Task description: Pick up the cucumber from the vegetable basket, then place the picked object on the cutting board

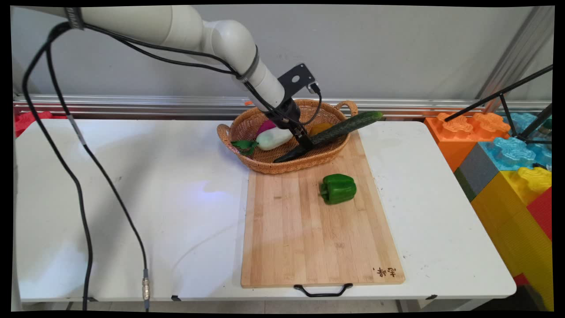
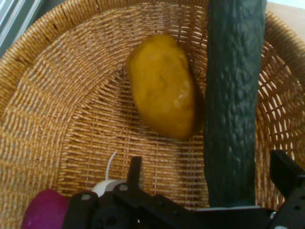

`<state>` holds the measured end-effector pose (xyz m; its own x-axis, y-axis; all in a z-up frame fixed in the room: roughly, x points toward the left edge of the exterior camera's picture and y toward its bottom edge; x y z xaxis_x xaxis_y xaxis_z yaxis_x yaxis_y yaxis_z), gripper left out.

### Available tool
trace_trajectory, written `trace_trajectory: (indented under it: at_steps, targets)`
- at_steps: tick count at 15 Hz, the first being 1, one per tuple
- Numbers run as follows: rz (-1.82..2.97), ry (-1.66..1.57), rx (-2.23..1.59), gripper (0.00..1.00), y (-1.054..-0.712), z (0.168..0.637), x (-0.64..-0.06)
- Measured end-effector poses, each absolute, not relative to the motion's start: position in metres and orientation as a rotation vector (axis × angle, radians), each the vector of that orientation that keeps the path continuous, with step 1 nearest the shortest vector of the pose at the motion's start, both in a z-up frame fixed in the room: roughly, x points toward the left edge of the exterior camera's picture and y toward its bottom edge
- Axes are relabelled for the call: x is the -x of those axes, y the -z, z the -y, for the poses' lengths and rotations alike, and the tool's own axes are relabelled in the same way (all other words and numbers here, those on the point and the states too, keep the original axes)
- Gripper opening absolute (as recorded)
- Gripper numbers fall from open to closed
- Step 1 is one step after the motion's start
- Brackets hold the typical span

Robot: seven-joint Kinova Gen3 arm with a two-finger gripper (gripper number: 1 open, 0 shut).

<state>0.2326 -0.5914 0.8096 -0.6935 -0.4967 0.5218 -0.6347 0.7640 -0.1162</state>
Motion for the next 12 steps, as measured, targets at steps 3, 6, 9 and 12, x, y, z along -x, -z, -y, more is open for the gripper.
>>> trace_trajectory:
  at_steps: [3,6,9,12]
  targets:
    - [2.487,-0.387,-0.87,1.0,-0.8,0.596,-0.228]
    - [2.486,-0.378,-0.875,0.0,-0.794,0.599,-0.225]
    - [2.491,-0.368,-0.874,0.0,-0.792,0.598,-0.224]
    - [2.496,-0.356,-0.873,0.0,-0.799,0.595,-0.224]
